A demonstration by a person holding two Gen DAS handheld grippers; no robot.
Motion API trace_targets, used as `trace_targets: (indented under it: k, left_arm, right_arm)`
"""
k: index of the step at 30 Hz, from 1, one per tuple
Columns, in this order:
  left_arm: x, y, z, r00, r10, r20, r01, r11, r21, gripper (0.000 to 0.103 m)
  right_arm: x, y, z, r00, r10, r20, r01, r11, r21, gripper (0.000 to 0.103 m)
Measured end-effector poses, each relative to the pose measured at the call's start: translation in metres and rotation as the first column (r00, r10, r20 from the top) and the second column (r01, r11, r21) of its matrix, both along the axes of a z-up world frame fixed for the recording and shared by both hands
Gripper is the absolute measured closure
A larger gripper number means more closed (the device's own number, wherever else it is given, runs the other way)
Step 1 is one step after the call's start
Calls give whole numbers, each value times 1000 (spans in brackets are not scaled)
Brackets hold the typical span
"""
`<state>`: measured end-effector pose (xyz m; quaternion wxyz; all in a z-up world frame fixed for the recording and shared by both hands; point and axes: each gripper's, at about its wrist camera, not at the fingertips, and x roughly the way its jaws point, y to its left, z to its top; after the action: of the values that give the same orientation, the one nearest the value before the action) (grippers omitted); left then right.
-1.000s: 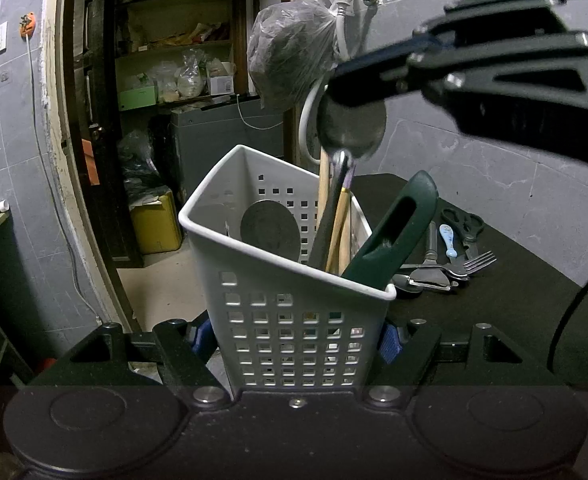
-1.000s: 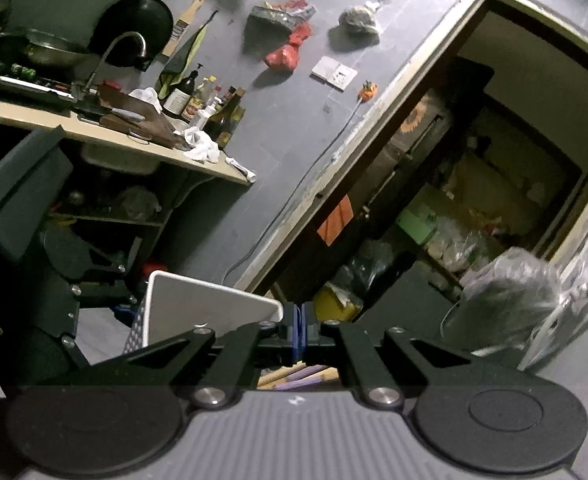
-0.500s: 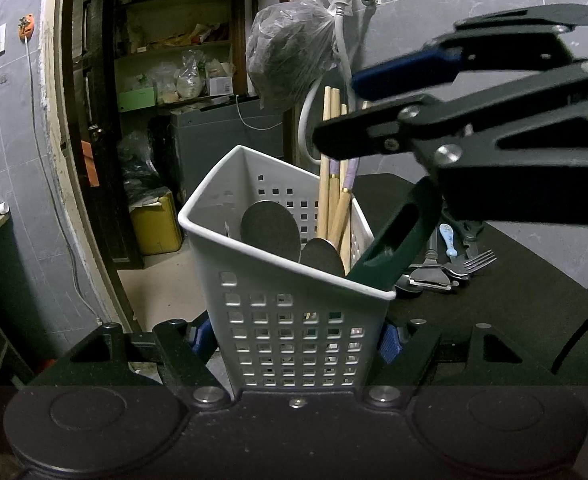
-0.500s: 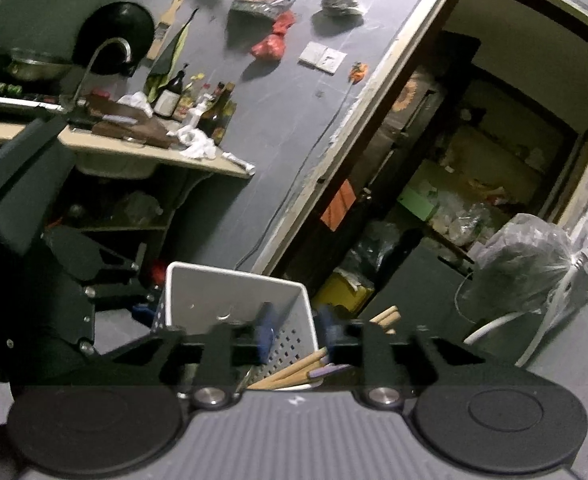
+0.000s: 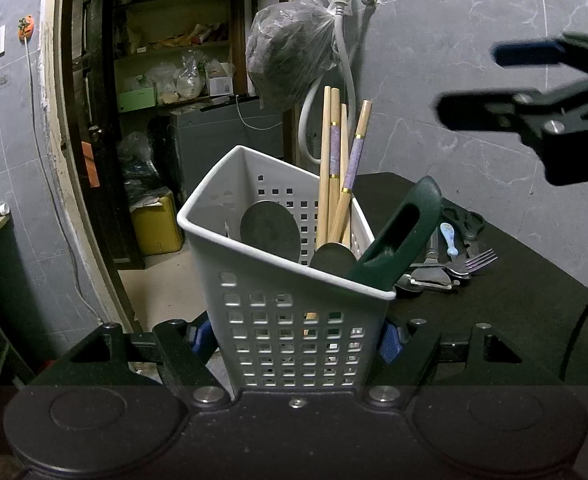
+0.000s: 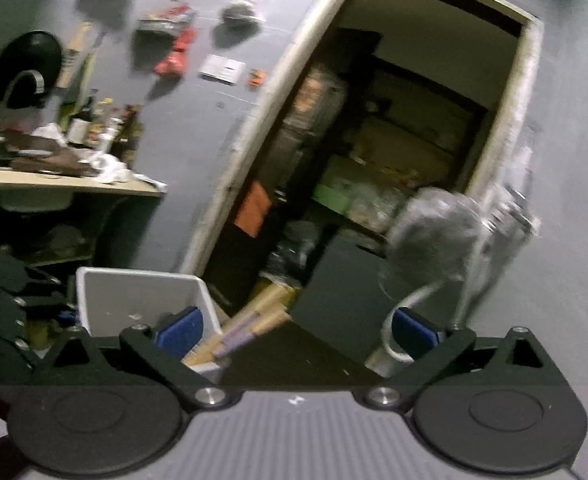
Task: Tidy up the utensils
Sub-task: 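Move the right tool back toward the utensil pile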
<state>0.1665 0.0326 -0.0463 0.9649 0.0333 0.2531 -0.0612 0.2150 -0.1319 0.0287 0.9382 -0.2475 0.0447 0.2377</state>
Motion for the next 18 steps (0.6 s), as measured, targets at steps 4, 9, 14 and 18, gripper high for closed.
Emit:
trace_targets:
  k: [4, 9, 14, 18]
  left_arm:
    - [-1, 1, 1, 1000, -1, 0, 1, 1000, 1, 26]
    - [-1, 1, 1, 1000, 2, -3, -2, 1000, 4, 26]
    - [1, -1, 1, 1000, 7, -11, -7, 1000, 12, 26]
    - [2, -2, 0, 1000, 14, -20, -14, 1000, 16, 26]
  right_arm:
    - [6, -27, -9, 991, -125, -46, 126, 992, 26, 0]
    - [21, -63, -30, 937, -291, -194, 307, 950, 59, 0]
    - [38, -104, -56, 843, -363, -397, 453, 877, 159, 0]
    - [57, -134, -80, 742, -375, -555, 561, 801, 209, 0]
